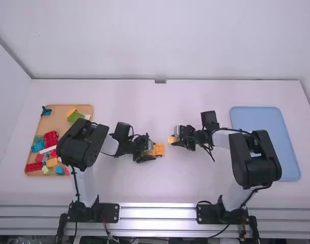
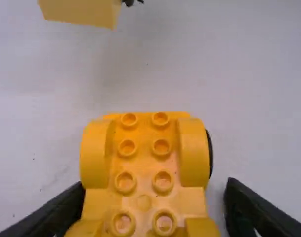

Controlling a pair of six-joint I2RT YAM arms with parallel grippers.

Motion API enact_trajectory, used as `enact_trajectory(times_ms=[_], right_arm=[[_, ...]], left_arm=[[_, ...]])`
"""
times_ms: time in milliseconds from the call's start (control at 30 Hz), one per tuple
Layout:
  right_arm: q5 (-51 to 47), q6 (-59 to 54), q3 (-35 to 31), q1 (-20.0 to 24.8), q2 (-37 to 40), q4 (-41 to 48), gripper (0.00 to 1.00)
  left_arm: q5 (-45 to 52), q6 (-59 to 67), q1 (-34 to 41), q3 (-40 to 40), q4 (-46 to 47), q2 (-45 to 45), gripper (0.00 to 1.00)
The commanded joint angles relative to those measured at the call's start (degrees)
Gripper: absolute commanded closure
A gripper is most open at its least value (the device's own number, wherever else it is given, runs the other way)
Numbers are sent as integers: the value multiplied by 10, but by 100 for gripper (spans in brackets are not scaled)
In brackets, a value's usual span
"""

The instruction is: Assemble lego blocks to make yellow taxi

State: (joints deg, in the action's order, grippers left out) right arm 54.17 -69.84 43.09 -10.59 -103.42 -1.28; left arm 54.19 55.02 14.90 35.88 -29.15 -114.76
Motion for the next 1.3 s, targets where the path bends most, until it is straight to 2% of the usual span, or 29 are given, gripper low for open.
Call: enact_trajectory(times_ms=[0,33,67,133,333,467,700,967,1267], right_arm=[[-2,6,0,-7,7,2,92],[-2,6,0,-10,7,2,94],[-2,6,0,-12,7,2,94],[0,6,-2,-26,7,2,96],[-1,8,-8,-73,2,-24,98],[-15,47,-7,-94,-25,-64,98],[-11,56,-4,-96,-47,-92,98],[-16,56,22,-99,-48,-38,95],[-45,82,23,-110,-52,-57,94]], left_arm=[[-37,-1,2,2,5,-9,40],[-37,-1,1,2,2,-9,47],[-37,-2,0,2,1,-9,48],[-40,-2,-2,3,-8,-9,59],[-41,-2,2,16,-5,-9,63],[-41,-1,-2,21,6,-9,66],[-28,36,0,19,48,-9,71],[-26,30,-1,11,37,-9,69],[-26,29,5,12,38,-9,69]])
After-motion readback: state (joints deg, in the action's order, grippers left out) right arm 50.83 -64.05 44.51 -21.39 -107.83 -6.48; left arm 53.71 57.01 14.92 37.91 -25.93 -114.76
